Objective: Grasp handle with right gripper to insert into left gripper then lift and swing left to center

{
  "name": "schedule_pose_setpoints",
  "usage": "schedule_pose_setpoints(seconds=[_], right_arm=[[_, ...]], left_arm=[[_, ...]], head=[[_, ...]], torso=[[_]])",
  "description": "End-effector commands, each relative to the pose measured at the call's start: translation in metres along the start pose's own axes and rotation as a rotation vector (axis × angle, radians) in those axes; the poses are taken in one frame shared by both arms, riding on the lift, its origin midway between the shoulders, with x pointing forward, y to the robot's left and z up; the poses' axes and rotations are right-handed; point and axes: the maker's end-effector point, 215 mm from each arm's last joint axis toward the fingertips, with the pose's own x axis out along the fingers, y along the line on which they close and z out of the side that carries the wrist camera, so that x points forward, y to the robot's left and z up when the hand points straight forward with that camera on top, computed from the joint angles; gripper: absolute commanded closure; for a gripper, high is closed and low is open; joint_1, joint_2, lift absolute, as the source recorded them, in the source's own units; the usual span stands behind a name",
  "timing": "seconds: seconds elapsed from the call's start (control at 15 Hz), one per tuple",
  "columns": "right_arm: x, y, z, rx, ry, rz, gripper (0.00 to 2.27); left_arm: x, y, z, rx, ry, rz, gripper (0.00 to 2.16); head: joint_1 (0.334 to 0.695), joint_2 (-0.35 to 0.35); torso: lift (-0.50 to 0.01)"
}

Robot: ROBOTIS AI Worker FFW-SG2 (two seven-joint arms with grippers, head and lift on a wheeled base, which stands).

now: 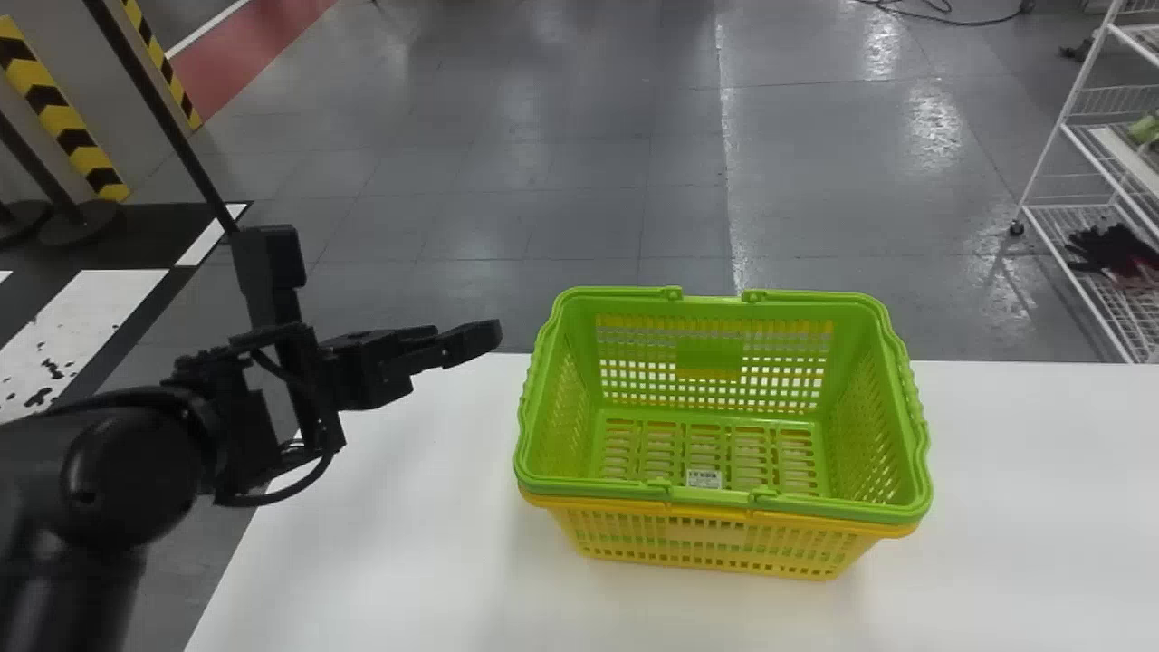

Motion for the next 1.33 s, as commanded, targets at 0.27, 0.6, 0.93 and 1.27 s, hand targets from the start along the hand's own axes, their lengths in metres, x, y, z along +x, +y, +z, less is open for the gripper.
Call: schedule_pose_setpoints(seconds=[0.27, 0.6, 0.93, 1.27], right_arm=[[-0.002, 0.000, 0.000, 0.000, 0.000, -0.001, 0.12], [-0.004, -0.002, -0.002, -0.001, 0.008, -0.005, 0.12], [-0.005, -0.003, -0.003, -0.002, 0.010, -0.008, 0.12], [-0.006, -0.006, -0.006, -0.003, 0.016, -0.012, 0.12]], left_arm=[[0.014, 0.002, -0.037, -0.142, 0.206, -0.063, 0.10], [0.023, -0.016, -0.039, -0.245, 0.252, -0.156, 0.10], [0.033, -0.039, -0.043, -0.295, 0.285, -0.228, 0.10], [0.039, -0.052, -0.045, -0.306, 0.292, -0.256, 0.10]], head=[[0.695, 0.155], [0.695, 0.138], [0.695, 0.098], [0.695, 0.066]], torso=[[-0.093], [-0.093], [-0.093], [-0.093]])
